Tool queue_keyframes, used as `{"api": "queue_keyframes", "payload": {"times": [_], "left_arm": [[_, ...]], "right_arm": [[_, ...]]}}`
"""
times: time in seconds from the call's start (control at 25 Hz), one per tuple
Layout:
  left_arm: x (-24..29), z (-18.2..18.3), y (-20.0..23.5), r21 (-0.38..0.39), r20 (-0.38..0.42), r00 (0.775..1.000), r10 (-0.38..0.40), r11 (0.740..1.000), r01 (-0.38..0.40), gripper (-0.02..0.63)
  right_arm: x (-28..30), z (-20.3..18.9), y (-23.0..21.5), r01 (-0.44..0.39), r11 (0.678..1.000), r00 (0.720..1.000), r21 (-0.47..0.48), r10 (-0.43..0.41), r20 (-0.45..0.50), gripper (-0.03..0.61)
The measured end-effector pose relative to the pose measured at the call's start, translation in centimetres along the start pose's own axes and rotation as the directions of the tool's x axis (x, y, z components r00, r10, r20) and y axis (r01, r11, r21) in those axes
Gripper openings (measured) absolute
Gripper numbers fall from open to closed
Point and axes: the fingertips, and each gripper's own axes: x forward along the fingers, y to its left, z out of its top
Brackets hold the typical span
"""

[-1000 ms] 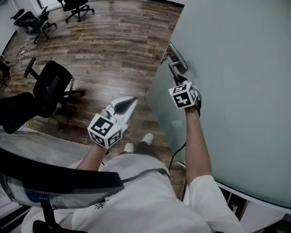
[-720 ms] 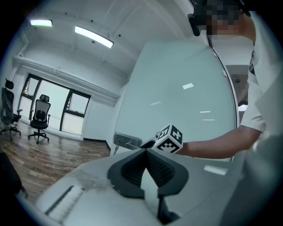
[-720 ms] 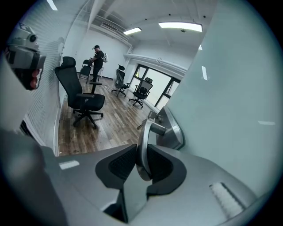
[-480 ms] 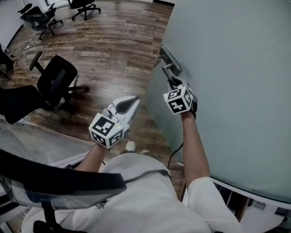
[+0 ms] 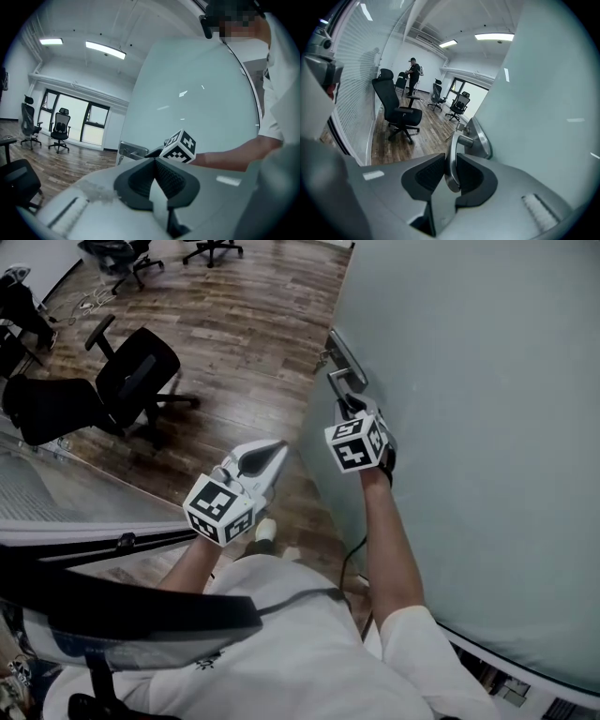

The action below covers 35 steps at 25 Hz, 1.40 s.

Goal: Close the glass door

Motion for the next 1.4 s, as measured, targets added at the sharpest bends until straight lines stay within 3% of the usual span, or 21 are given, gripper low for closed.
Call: {"api": "queue_keyframes", "payload": {"times": [0.6, 1.12, 1.4], "left_arm": [[-6.7, -3.3, -5.3, -0.014, -0.058, 0.97, 0.238, 0.971, -0.239, 0.005], [-11.4, -4.0, -6.1, -0.024, -0.044, 0.958, 0.282, 0.959, -0.283, 0.005], [-18.4, -2.4, -5.2, -0.039, -0.019, 0.958, 0.287, 0.957, -0.287, 0.005]], "right_arm": [[-1.4, 1.3, 4.1, -0.039, 0.999, 0.997, -0.031, 0.041, 0.066, 0.08], [-2.7, 2.2, 7.8, -0.084, 0.994, 0.992, -0.071, 0.09, 0.083, 0.078], [-5.4, 5.2, 11.9, -0.117, 0.987, 0.99, -0.111, 0.125, 0.071, 0.08]]}}
